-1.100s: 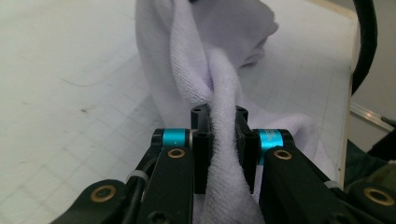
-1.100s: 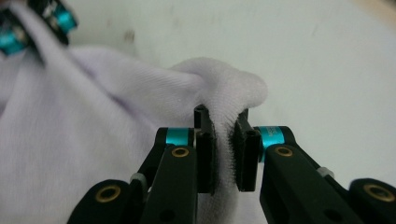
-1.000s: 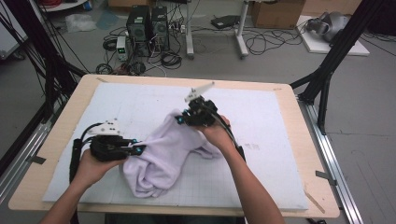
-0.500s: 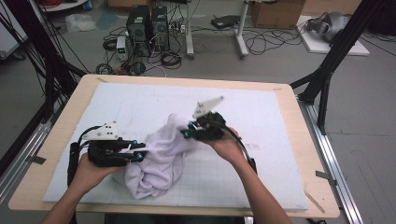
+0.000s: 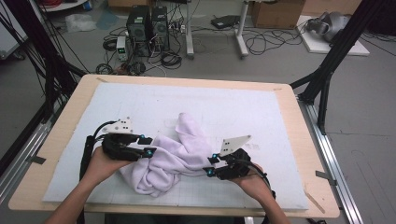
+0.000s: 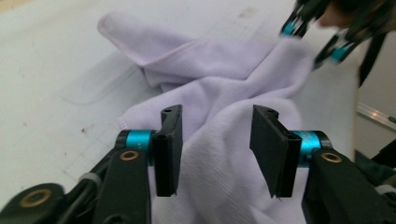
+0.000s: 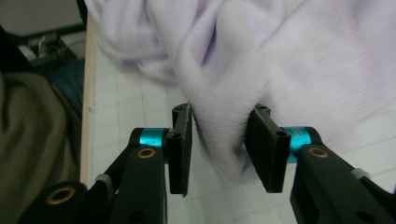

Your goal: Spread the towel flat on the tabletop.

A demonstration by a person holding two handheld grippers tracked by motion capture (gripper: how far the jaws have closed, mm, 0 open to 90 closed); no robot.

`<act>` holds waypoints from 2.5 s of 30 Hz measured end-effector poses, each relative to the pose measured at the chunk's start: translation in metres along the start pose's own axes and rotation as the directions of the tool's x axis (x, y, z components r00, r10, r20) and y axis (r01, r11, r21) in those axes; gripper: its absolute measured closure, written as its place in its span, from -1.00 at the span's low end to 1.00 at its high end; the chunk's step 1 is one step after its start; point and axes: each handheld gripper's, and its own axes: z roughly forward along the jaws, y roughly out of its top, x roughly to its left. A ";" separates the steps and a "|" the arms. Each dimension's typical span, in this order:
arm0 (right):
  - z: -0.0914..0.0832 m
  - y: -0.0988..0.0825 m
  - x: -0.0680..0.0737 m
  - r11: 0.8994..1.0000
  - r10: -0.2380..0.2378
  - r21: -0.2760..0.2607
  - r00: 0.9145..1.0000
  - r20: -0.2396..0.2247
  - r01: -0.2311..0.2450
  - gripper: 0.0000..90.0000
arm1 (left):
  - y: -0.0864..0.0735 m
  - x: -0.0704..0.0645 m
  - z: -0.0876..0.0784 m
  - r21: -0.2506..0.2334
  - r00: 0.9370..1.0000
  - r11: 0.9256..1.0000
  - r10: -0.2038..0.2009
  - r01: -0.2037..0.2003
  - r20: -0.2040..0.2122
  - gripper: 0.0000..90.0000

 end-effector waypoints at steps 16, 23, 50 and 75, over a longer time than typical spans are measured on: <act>0.069 0.044 -0.047 0.994 0.000 0.112 0.983 0.182 -0.020 0.90 | -0.034 0.002 0.026 0.125 0.999 0.992 -0.018 0.011 0.051 0.81; 0.019 0.025 -0.046 0.994 0.046 0.082 0.970 0.240 -0.067 0.99 | -0.035 0.000 0.018 0.098 0.999 0.995 -0.013 0.008 0.051 0.81; 0.073 0.056 -0.068 0.994 0.046 0.090 0.992 0.118 -0.057 0.94 | 0.000 0.046 0.062 0.118 0.998 0.991 -0.059 0.058 0.006 0.90; -0.019 -0.014 -0.064 0.971 0.231 0.005 0.938 0.257 -0.241 0.52 | -0.054 0.018 -0.053 -0.045 0.987 0.996 -0.083 0.077 -0.139 0.33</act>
